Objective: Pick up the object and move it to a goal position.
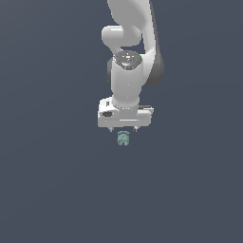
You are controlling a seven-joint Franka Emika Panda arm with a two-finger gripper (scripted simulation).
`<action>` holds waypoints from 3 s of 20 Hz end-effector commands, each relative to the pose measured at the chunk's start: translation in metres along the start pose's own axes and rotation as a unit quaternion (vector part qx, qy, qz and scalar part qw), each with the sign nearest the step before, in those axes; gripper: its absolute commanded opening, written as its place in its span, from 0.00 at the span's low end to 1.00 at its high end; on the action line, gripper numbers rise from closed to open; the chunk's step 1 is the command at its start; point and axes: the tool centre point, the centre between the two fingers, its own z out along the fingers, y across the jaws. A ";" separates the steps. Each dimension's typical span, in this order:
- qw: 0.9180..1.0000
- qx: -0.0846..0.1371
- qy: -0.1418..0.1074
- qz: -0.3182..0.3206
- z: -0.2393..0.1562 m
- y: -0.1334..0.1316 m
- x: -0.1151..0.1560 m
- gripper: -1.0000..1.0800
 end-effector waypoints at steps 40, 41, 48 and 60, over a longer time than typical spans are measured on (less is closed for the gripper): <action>0.998 0.012 -0.019 0.059 0.091 -0.007 -0.050 0.96; 0.998 0.012 -0.019 0.059 0.093 -0.007 -0.051 0.96; 0.998 0.012 -0.019 0.059 0.123 -0.008 -0.053 0.96; 0.998 0.012 -0.019 0.059 0.141 -0.009 -0.053 0.00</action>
